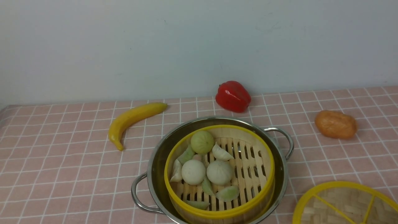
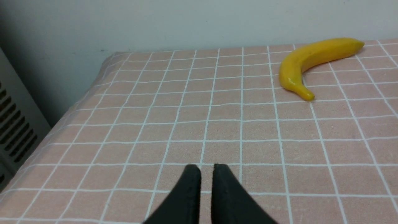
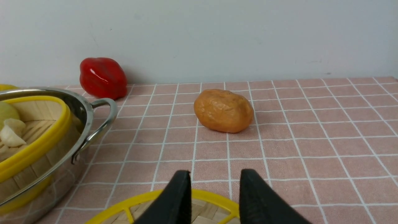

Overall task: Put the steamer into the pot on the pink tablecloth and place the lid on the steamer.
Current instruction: 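Move the gripper down to the bamboo steamer lid and grasp its center knob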

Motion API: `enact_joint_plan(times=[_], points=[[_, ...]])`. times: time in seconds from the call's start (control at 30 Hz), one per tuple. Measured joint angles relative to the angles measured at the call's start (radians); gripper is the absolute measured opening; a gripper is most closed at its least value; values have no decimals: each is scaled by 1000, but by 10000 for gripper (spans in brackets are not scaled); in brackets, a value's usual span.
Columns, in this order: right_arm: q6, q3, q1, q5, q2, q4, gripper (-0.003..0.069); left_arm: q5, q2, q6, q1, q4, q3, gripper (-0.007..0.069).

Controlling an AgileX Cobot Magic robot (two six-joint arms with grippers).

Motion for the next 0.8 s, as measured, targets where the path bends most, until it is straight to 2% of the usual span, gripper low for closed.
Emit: enact_joint_plan(times=[0.57, 0.63, 0.77, 0.8], points=[[2, 0, 0, -1, 0, 1, 240, 0, 0, 0, 0, 2, 0, 85], [32, -4, 0, -7, 0, 28, 240, 0, 0, 0, 0, 2, 0, 93], [58, -99, 0, 56, -2, 86, 240, 0, 0, 0, 0, 2, 0, 97], [62, -187, 0, 129, -2, 98, 240, 0, 0, 0, 0, 2, 0, 105]])
